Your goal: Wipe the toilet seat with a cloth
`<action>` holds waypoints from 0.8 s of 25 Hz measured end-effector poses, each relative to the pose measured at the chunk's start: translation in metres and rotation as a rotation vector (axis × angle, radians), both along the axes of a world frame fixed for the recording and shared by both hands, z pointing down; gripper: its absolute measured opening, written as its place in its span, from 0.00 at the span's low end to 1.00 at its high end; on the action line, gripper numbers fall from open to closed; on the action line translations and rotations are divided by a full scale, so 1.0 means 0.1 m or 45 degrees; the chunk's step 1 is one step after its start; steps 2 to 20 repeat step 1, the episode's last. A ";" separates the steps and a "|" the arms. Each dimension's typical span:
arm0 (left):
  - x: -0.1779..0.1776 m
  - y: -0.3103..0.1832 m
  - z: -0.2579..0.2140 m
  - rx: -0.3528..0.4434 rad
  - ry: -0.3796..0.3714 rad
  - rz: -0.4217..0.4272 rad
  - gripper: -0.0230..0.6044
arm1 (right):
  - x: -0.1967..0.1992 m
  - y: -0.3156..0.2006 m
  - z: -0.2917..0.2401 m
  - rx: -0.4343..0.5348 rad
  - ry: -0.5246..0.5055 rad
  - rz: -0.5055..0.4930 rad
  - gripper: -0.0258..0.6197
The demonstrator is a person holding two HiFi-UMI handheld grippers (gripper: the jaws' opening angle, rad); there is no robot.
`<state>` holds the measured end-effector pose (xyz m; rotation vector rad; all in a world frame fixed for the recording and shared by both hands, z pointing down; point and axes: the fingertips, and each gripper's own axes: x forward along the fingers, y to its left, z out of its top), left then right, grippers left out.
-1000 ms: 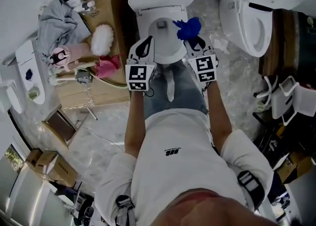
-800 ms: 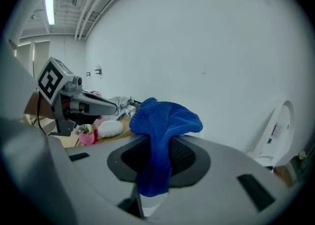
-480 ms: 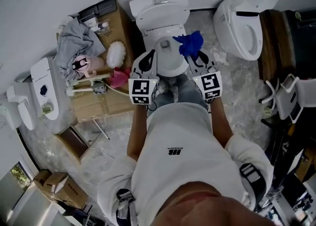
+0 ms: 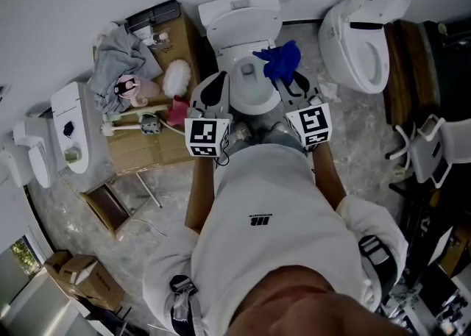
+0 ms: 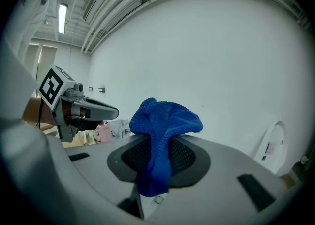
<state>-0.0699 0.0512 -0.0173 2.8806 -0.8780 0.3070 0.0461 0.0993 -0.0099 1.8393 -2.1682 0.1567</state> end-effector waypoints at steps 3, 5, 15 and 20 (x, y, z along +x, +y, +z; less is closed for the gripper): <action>0.00 0.01 -0.03 0.009 0.002 -0.004 0.05 | 0.00 0.01 -0.03 0.009 -0.001 -0.009 0.17; 0.00 0.01 -0.03 0.009 0.002 -0.004 0.05 | 0.00 0.01 -0.03 0.009 -0.001 -0.009 0.17; 0.00 0.01 -0.03 0.009 0.002 -0.004 0.05 | 0.00 0.01 -0.03 0.009 -0.001 -0.009 0.17; 0.00 0.01 -0.03 0.009 0.002 -0.004 0.05 | 0.00 0.01 -0.03 0.009 -0.001 -0.009 0.17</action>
